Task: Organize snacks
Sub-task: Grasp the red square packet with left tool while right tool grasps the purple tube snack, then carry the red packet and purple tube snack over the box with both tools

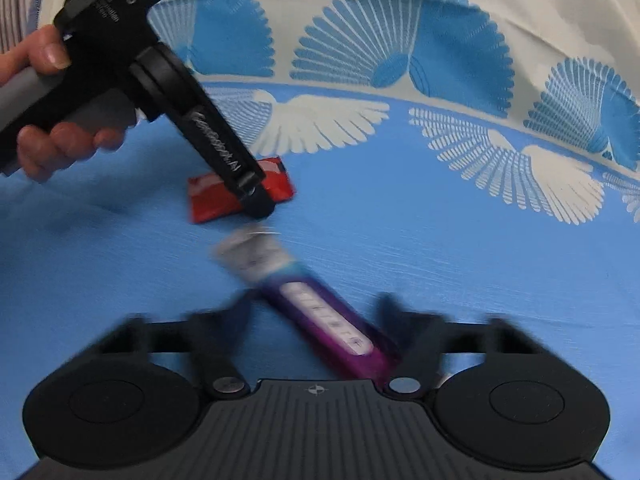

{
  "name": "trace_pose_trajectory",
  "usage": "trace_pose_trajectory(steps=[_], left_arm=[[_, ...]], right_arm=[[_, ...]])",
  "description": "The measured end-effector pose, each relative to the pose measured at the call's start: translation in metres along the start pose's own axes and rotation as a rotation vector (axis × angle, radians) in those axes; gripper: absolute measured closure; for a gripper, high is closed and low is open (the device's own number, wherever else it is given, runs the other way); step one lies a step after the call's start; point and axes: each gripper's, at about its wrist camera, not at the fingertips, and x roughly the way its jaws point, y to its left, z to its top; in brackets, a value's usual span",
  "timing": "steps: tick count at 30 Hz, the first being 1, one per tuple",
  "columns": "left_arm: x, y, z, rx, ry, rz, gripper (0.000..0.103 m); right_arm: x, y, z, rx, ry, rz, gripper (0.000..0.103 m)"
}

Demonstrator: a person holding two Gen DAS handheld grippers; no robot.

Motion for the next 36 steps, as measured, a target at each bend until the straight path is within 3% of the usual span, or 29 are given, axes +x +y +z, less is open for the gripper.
trace_pose_trajectory(steps=[1, 2, 5, 11, 17, 23, 29, 36], left_arm=[[-0.002, 0.003, -0.005, -0.035, 0.01, -0.006, 0.058], [-0.007, 0.006, -0.012, -0.07, 0.008, -0.01, 0.058], [-0.026, 0.01, -0.046, -0.162, 0.039, -0.035, 0.059], [-0.1, -0.005, -0.139, -0.248, 0.022, -0.039, 0.059], [-0.185, -0.018, -0.223, -0.292, 0.03, 0.021, 0.059], [-0.292, -0.025, -0.297, -0.292, -0.052, 0.076, 0.059], [-0.39, -0.025, -0.375, -0.305, -0.136, 0.153, 0.059], [-0.469, -0.015, -0.477, -0.397, -0.157, 0.237, 0.059]], right_arm=[[-0.005, 0.004, -0.002, 0.006, 0.005, -0.009, 0.078], [-0.01, 0.009, -0.005, 0.017, 0.011, -0.027, 0.081], [-0.032, 0.022, -0.02, 0.129, 0.026, -0.082, 0.084], [-0.097, 0.059, -0.064, 0.427, 0.019, -0.148, 0.085], [-0.172, 0.107, -0.08, 0.618, -0.036, -0.148, 0.085], [-0.257, 0.163, -0.063, 0.551, -0.123, -0.107, 0.085], [-0.329, 0.233, -0.048, 0.474, -0.204, -0.011, 0.085], [-0.384, 0.322, -0.047, 0.443, -0.208, 0.144, 0.085]])
